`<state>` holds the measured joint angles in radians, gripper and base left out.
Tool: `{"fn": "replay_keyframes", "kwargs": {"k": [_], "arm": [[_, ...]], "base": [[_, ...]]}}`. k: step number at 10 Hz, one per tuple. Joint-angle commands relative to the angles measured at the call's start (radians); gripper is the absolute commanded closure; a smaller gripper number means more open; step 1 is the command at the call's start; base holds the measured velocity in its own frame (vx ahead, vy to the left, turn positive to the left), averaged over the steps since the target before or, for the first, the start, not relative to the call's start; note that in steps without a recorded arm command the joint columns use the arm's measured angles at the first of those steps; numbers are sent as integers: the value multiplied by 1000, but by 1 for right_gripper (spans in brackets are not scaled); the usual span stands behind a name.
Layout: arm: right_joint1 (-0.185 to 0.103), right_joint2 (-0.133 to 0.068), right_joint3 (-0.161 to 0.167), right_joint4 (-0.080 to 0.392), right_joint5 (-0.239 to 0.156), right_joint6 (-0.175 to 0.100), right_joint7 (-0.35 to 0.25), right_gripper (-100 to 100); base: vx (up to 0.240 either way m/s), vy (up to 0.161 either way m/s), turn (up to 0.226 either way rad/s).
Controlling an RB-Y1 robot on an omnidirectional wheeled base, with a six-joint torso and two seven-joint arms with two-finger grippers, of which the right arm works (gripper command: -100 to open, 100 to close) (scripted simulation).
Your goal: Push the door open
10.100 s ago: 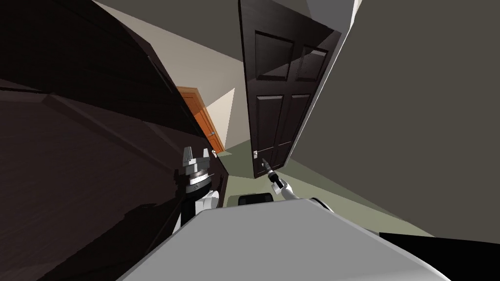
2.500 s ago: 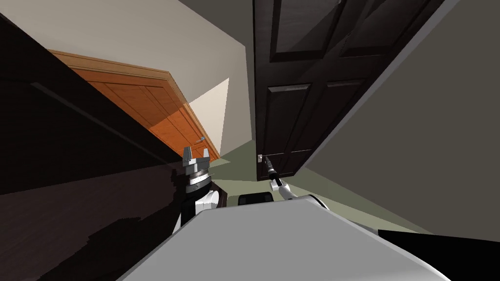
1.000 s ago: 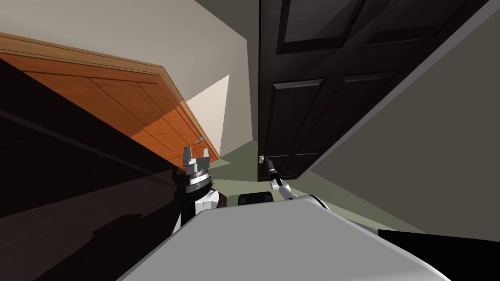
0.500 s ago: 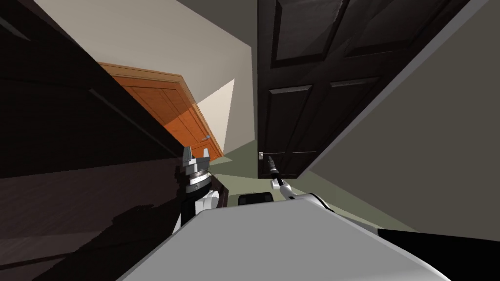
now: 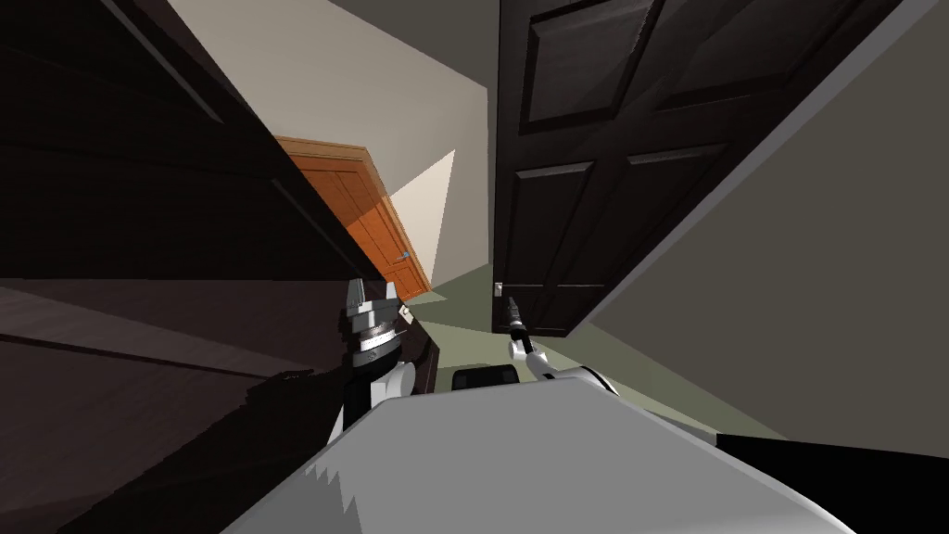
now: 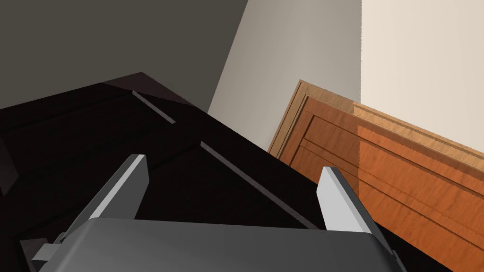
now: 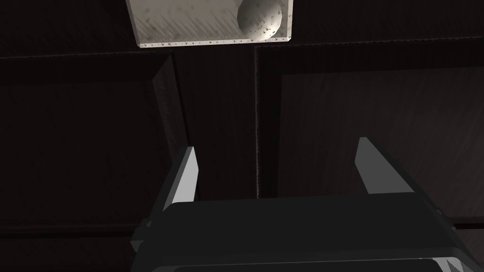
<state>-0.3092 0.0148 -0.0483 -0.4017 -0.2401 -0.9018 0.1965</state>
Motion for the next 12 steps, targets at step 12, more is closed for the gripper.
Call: {"fn": "replay_keyframes", "kwargs": {"k": [12], "arm": [[18, 24, -9, -12, -31, -24, 29, -100]], "base": [[144, 2, 25]]}}
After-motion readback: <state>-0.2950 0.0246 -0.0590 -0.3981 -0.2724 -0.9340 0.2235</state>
